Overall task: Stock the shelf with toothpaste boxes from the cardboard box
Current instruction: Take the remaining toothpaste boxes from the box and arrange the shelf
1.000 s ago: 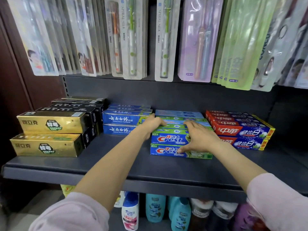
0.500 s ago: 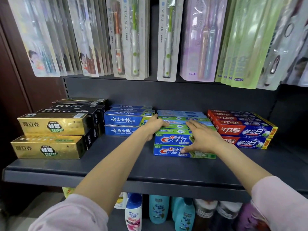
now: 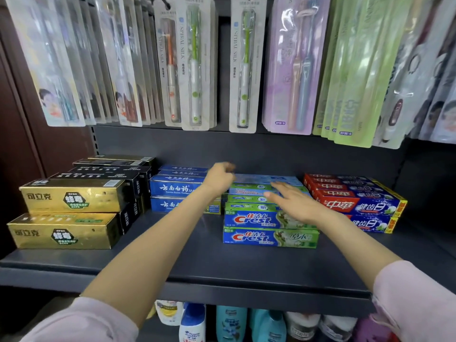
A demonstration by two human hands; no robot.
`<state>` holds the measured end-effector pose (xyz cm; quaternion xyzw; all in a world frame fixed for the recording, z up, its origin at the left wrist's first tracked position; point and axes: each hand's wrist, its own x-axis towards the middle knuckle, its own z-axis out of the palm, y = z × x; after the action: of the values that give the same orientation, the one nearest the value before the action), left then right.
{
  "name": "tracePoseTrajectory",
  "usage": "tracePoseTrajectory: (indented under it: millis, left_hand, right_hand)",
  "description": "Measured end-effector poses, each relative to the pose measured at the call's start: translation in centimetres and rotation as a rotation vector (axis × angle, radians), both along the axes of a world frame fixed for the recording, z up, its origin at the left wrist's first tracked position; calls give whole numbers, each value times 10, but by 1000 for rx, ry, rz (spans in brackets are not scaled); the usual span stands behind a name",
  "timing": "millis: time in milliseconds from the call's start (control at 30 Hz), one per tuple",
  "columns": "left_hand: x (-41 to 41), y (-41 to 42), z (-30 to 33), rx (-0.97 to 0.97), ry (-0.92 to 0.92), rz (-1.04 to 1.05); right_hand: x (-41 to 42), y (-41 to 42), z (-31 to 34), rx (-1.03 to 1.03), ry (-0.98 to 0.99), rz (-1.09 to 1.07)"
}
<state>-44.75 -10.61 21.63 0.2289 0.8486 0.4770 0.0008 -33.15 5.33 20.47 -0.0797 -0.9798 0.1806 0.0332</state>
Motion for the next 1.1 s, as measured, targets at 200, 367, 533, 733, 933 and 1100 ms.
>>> tracePoseTrajectory:
  millis: [200,367,533,733,933,1100]
  left_hand:
    - [-32,-17,3,-424,279,40]
    - [-53,-23,-10,-709,301,-51]
    - [-58,-25,-12,-698,317,-44]
    - [-59,-24,-19,-689,378,-18]
    - [-59,-25,-23,-608,414,0]
    - [-29,-24,-32,71,399,1]
  right_hand:
    - [-53,-19,1,137,2,33]
    - [-95,-37,5,213,-41,36]
    - [-105,-27,-4,221,-75,-32]
    - [-108,-26,-11,200,-36,-68]
    - [-106,-26,-9,180,-26,-46]
    - [-68,-21,-2,158,162,-12]
